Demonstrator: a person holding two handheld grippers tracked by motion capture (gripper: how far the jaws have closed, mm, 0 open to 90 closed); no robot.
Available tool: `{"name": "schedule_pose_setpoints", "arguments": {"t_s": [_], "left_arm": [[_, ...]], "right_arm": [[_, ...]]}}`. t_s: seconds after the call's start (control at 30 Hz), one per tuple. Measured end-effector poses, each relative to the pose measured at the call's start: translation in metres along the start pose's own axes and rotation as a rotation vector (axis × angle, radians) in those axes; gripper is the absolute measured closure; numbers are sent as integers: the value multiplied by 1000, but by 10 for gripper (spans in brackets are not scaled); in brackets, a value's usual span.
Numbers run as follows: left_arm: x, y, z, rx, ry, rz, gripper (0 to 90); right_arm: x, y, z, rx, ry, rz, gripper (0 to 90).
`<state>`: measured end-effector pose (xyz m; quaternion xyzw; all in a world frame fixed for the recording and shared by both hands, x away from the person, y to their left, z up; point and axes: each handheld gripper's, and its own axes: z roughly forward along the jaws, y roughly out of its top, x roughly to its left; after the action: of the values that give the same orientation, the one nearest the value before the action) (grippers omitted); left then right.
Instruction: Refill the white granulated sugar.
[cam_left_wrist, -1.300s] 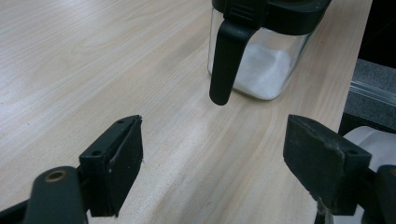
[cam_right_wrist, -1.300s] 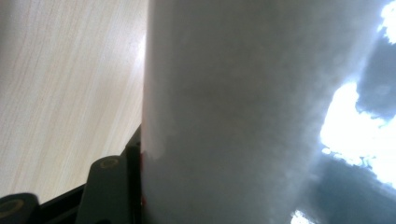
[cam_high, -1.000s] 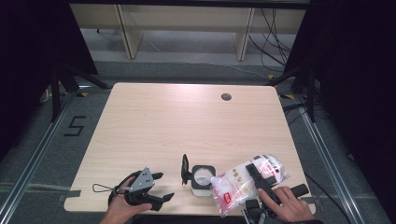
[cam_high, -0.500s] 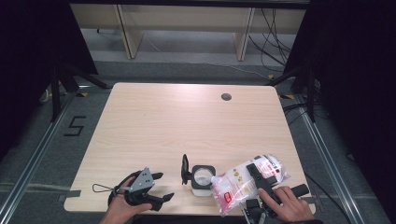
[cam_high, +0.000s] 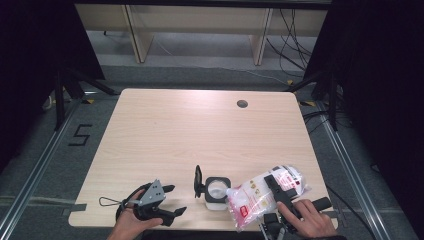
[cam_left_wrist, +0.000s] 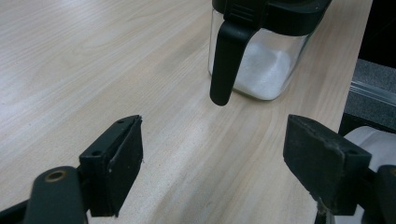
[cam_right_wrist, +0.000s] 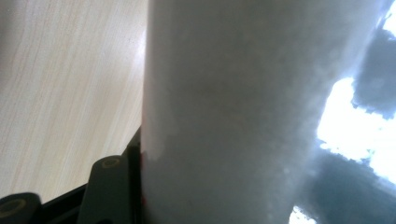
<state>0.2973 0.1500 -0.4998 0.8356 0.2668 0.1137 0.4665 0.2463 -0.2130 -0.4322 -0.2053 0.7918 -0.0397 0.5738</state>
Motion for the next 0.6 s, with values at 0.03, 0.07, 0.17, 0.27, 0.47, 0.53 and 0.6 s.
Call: {"name": "schedule_pose_setpoints", "arguments": {"t_s": [0.03, 0.07, 0.17, 0.27, 0.47, 0.53, 0.6], "left_arm": [[0, 0, 0, 2, -4, 0, 197], [0, 0, 0, 1, -2, -1, 198], [0, 0, 0, 1, -3, 1, 197], [0, 0, 0, -1, 1, -2, 197], [3, 1, -1, 20, 1, 41, 198], [2, 0, 0, 21, 6, 25, 198], [2, 0, 0, 22, 6, 21, 197]], "right_arm": [[1, 0, 0, 2, -2, 11, 427], [0, 0, 0, -2, -1, 2, 427], [1, 1, 0, 9, -3, 8, 427], [0, 0, 0, 2, -4, -5, 428], [1, 0, -1, 20, 1, 17, 428], [1, 1, -1, 13, -1, 15, 428], [0, 1, 0, 5, -2, 5, 428]]}}
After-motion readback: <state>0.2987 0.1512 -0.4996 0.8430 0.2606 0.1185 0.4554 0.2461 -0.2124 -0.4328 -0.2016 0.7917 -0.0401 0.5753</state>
